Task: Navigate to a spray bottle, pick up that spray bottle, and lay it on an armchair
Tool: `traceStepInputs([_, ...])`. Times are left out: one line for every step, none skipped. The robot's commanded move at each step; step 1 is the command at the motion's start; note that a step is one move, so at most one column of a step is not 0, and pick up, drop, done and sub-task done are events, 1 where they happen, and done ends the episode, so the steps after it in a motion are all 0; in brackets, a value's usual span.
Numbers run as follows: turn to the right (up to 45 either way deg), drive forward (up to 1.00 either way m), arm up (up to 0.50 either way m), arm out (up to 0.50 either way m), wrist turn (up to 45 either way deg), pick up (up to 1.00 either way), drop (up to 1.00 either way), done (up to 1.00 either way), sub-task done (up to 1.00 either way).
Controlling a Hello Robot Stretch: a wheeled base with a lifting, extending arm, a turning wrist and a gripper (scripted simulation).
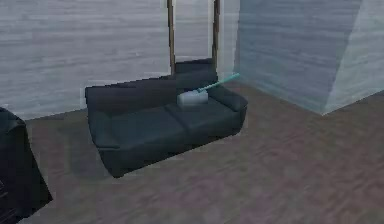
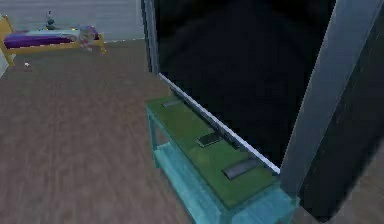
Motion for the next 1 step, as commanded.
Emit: traceStepInputs([-45.0, 0.00, 0.00, 0.00, 0.0, 0.00, 0.00, 0.00, 0.00])
